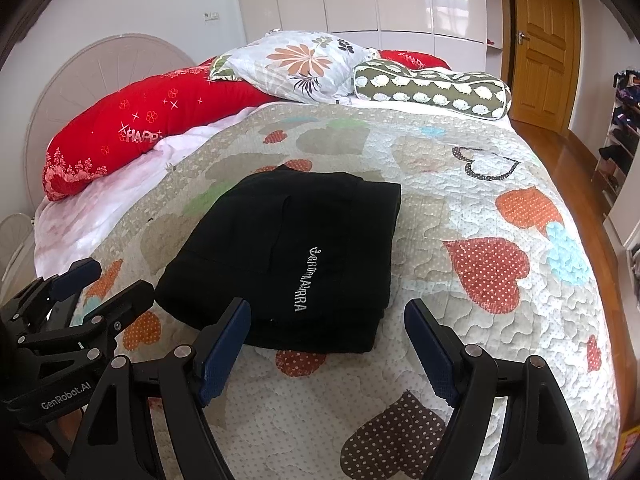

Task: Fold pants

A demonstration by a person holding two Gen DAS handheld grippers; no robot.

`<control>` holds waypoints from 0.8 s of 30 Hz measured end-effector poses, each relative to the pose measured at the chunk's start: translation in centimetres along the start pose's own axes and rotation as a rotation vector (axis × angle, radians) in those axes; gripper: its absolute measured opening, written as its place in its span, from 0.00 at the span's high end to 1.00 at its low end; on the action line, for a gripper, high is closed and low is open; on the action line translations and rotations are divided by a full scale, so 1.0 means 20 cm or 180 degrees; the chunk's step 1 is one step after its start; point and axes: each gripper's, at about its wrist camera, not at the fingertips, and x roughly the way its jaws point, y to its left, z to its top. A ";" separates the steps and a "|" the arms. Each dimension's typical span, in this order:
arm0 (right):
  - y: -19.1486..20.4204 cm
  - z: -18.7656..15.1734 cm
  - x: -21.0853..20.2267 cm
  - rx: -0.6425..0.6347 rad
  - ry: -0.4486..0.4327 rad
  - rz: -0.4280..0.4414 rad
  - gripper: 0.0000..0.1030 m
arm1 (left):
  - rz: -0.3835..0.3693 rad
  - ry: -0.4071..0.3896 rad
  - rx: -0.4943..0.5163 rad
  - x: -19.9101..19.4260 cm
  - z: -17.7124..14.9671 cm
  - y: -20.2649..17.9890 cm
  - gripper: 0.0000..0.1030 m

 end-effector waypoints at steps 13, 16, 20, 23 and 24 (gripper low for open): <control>0.00 0.00 0.00 -0.0003 0.0022 0.0000 0.22 | -0.0016 0.0022 0.0001 0.01 0.00 -0.01 0.17; 0.00 0.00 0.00 0.0000 0.0016 0.0002 0.22 | -0.0020 0.0021 0.0002 0.01 0.00 -0.01 0.17; 0.00 0.00 0.00 0.0001 0.0020 0.0000 0.22 | -0.0019 0.0023 0.0003 0.01 0.00 -0.01 0.17; 0.00 0.00 0.00 0.0003 0.0025 0.0002 0.22 | -0.0022 0.0023 0.0005 0.01 0.00 -0.01 0.17; 0.00 0.00 0.00 0.0002 0.0028 0.0003 0.22 | -0.0023 0.0024 0.0007 0.01 0.00 -0.01 0.17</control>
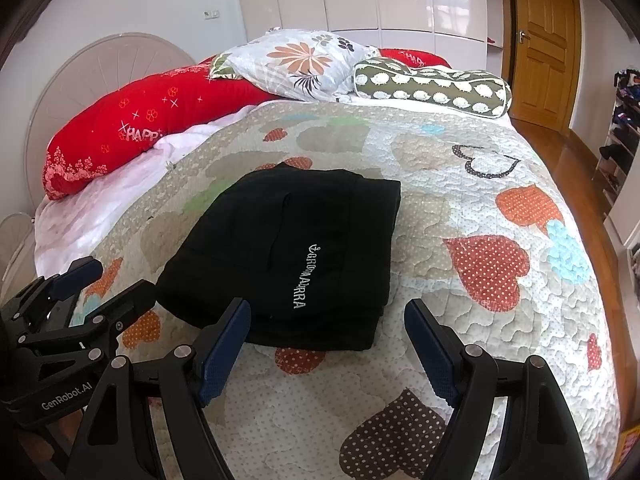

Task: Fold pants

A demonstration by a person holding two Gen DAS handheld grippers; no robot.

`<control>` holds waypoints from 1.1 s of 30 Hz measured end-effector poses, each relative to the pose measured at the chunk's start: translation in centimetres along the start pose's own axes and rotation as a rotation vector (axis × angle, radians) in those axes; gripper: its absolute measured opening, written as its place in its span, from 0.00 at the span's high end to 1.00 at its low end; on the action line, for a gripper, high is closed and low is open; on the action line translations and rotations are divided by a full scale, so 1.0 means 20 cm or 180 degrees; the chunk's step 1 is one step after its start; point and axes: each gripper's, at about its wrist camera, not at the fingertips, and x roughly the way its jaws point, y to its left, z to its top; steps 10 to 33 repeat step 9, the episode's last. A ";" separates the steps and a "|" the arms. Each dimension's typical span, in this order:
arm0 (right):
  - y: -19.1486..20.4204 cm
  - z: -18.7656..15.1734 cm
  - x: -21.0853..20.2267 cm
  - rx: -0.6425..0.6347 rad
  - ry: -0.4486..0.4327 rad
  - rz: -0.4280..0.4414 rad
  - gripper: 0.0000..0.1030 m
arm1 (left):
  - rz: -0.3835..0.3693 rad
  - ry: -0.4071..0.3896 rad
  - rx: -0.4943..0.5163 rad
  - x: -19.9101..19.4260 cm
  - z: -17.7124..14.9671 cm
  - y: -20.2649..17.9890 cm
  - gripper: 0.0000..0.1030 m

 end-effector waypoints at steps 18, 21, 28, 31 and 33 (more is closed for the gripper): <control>0.00 -0.02 -0.03 -0.0014 -0.0019 -0.0004 0.22 | -0.0035 -0.0036 0.0006 -0.03 -0.01 0.01 0.17; 0.00 -0.02 -0.03 -0.0014 -0.0019 -0.0004 0.22 | -0.0035 -0.0036 0.0006 -0.03 -0.01 0.01 0.17; 0.00 -0.02 -0.03 -0.0014 -0.0019 -0.0004 0.22 | -0.0035 -0.0036 0.0006 -0.03 -0.01 0.01 0.17; 0.00 -0.02 -0.03 -0.0014 -0.0019 -0.0004 0.22 | -0.0035 -0.0036 0.0006 -0.03 -0.01 0.01 0.17; 0.00 -0.02 -0.03 -0.0014 -0.0019 -0.0004 0.22 | -0.0035 -0.0036 0.0006 -0.03 -0.01 0.01 0.17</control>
